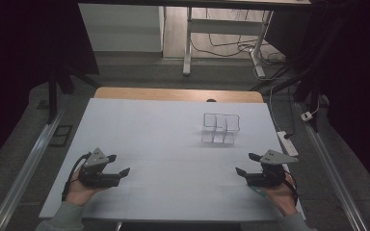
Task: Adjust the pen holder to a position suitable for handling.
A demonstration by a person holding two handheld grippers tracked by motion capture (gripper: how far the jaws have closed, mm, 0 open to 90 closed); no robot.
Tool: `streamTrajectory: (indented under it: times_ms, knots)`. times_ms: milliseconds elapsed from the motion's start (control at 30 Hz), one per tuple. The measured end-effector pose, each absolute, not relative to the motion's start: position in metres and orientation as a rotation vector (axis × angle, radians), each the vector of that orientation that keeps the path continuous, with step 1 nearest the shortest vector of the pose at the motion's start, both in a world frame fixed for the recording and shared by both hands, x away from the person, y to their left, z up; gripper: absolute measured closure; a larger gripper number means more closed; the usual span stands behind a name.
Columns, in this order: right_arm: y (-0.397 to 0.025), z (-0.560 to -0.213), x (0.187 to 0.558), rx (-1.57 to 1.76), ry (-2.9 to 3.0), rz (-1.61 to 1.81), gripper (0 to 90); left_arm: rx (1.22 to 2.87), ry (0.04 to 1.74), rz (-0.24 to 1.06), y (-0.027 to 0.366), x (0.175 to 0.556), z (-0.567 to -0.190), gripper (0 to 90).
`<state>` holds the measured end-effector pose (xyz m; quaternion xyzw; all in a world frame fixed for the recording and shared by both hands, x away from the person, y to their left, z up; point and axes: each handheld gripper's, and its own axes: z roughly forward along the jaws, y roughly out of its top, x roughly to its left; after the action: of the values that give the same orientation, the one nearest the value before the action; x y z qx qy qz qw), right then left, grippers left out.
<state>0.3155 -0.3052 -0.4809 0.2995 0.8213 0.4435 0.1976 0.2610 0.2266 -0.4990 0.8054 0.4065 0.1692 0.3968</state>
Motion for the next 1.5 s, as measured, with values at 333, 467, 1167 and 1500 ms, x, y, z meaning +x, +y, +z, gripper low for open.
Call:
streamTrajectory:
  times_ms: [333, 467, 1167, 1500]
  knots:
    - [-0.307, -0.477, 0.316, 0.843, 2.309, 1.227, 22.5, 2.046, 1.027, 0.436, 0.227, 0.261, -0.499, 25.8]
    - [-0.310, -0.474, 0.316, 0.852, 2.320, 1.211, 22.5, 2.054, 1.024, 0.436, 0.227, 0.261, -0.501, 25.8]
    - [-0.311, -0.447, 0.374, 1.126, 2.191, 1.011, 35.1, 2.060, 1.023, 0.438, 0.228, 0.263, -0.501, 25.8]
    - [-0.305, -0.445, 0.408, 1.249, 2.193, 1.022, 74.0, 2.060, 1.020, 0.436, 0.227, 0.263, -0.502, 25.8]
